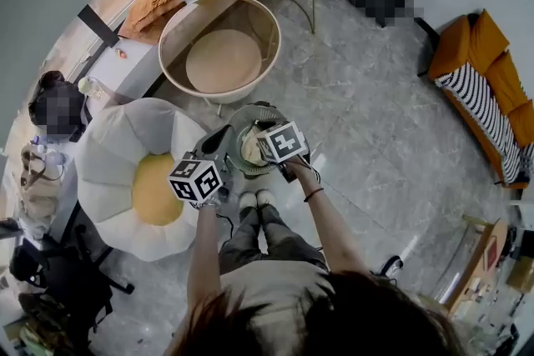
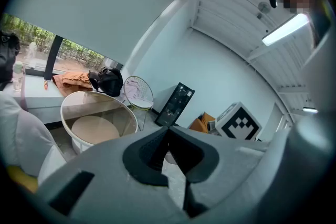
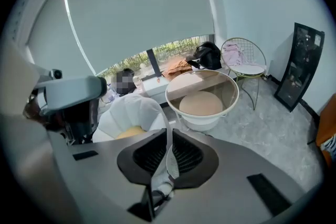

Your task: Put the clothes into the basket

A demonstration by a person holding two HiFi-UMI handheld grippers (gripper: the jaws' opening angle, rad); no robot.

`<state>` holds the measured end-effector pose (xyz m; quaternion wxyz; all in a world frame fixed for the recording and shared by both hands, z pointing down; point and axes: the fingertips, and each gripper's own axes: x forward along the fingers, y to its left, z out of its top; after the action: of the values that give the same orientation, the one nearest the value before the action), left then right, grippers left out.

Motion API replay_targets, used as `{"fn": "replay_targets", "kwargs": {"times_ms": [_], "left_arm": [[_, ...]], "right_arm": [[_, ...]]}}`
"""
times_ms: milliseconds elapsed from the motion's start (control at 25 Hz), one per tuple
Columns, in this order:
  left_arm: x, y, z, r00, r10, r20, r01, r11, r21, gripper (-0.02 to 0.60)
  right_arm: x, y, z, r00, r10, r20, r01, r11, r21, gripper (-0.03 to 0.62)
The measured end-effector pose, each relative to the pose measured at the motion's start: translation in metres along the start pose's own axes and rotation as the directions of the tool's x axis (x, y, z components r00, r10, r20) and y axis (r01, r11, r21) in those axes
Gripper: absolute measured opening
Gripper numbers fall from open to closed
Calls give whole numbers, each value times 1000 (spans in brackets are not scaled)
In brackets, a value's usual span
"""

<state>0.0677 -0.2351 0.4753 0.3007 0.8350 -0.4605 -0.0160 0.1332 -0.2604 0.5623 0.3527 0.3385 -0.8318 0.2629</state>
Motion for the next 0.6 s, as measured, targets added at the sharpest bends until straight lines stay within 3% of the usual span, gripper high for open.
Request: {"fn": "replay_targets", "kwargs": {"times_ms": [240,600], "left_arm": [[-9,-13,7,1000,-20,9,20,999,27,11],[-15,-28,10,998,-57,-1,57,997,58,11]], "right_arm": [[-30,15,22,988,70,136,-74,997,24,21],[-61,38,48,959,126,253,-131,991,4,15]]}}
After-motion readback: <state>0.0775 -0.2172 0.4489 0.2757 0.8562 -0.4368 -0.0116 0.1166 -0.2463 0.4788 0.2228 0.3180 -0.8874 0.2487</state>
